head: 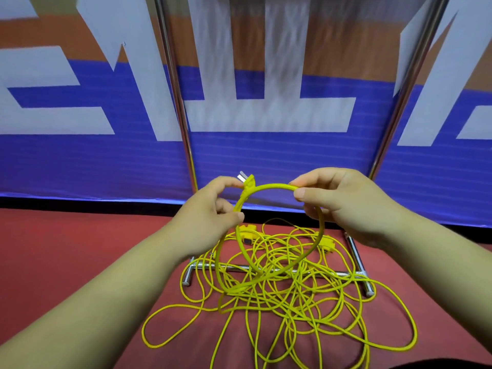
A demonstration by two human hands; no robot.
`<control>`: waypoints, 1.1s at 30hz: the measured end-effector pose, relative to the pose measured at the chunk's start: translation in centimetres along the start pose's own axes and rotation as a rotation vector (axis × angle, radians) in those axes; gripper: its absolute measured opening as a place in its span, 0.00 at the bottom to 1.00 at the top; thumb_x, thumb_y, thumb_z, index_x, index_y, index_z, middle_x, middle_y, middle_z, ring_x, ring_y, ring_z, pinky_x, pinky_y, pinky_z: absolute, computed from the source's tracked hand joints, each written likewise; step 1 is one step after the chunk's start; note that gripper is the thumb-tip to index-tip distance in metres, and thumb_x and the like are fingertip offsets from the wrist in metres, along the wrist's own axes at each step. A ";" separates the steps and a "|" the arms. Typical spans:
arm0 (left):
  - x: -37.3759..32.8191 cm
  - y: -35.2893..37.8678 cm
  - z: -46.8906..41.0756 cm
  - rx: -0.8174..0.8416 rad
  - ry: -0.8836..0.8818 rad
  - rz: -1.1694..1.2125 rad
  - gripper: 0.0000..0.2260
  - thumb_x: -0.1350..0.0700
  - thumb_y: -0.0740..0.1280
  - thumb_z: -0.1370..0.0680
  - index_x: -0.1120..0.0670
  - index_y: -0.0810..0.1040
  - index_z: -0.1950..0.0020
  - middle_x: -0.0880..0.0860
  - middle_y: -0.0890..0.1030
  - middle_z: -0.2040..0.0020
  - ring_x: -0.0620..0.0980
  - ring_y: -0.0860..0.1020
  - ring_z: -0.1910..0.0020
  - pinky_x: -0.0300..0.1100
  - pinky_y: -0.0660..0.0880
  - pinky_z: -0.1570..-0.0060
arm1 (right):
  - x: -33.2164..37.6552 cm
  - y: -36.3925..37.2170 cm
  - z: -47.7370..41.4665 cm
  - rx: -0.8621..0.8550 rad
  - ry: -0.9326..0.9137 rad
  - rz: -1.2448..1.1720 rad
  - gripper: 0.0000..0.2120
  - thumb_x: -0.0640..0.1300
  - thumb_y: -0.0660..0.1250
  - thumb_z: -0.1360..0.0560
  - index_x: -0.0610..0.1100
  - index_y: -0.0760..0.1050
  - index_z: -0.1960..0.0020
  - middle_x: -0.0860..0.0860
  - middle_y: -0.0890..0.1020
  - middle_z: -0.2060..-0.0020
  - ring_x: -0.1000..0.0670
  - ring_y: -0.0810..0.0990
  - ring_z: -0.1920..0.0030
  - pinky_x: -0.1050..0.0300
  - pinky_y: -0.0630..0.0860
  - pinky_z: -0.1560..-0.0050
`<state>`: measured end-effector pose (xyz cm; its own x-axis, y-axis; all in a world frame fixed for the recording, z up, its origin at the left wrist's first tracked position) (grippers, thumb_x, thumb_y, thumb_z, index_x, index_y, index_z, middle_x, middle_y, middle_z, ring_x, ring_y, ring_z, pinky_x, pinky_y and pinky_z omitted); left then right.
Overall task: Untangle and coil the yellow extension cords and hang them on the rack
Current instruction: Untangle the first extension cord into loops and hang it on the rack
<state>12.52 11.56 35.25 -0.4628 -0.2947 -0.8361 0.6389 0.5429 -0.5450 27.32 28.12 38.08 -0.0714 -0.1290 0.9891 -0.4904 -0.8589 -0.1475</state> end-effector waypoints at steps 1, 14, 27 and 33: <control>0.1 0.1 0.0 0.018 -0.016 0.102 0.19 0.63 0.70 0.22 0.42 0.74 0.38 0.53 0.77 0.67 0.53 0.72 0.68 0.43 0.69 0.64 | -0.2 -0.1 -0.1 -0.011 0.008 -0.011 0.04 0.36 0.71 0.25 0.42 0.83 0.53 0.45 0.80 0.65 0.50 0.77 0.66 0.61 0.76 0.64; 4.2 -3.3 -0.4 -0.555 -0.288 0.773 0.14 0.67 0.63 0.19 0.51 0.75 0.38 0.53 0.77 0.54 0.52 0.85 0.52 0.47 0.80 0.49 | -3.3 -2.3 -1.3 -0.197 0.170 -0.003 0.04 0.37 0.69 0.22 0.43 0.79 0.49 0.44 0.80 0.61 0.51 0.82 0.68 0.55 0.82 0.65; 2.6 -1.8 -0.2 -0.293 -0.137 0.444 0.10 0.65 0.68 0.21 0.50 0.81 0.46 0.52 0.80 0.51 0.51 0.86 0.54 0.48 0.81 0.49 | -4.6 -1.4 -1.8 -0.187 0.164 -0.039 0.08 0.36 0.66 0.21 0.47 0.78 0.47 0.44 0.79 0.58 0.52 0.83 0.63 0.55 0.82 0.64; 4.2 0.5 0.2 -0.069 -0.244 0.238 0.28 0.39 0.80 0.40 0.44 0.83 0.43 0.48 0.81 0.47 0.47 0.83 0.48 0.48 0.79 0.41 | -2.2 -0.4 -1.1 -0.141 -0.057 -0.016 0.06 0.35 0.68 0.22 0.46 0.80 0.50 0.48 0.79 0.59 0.55 0.82 0.62 0.57 0.82 0.60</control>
<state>10.98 10.45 31.51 -0.1397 -0.3282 -0.9342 0.6647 0.6682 -0.3341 26.74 29.26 36.00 -0.0149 -0.1472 0.9890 -0.6085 -0.7835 -0.1257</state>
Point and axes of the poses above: each hand's wrist, its own z-axis away from the middle knuckle, its own y-axis out of the palm, x = y × z, the point moved 6 cm from there along -z, towards the middle knuckle
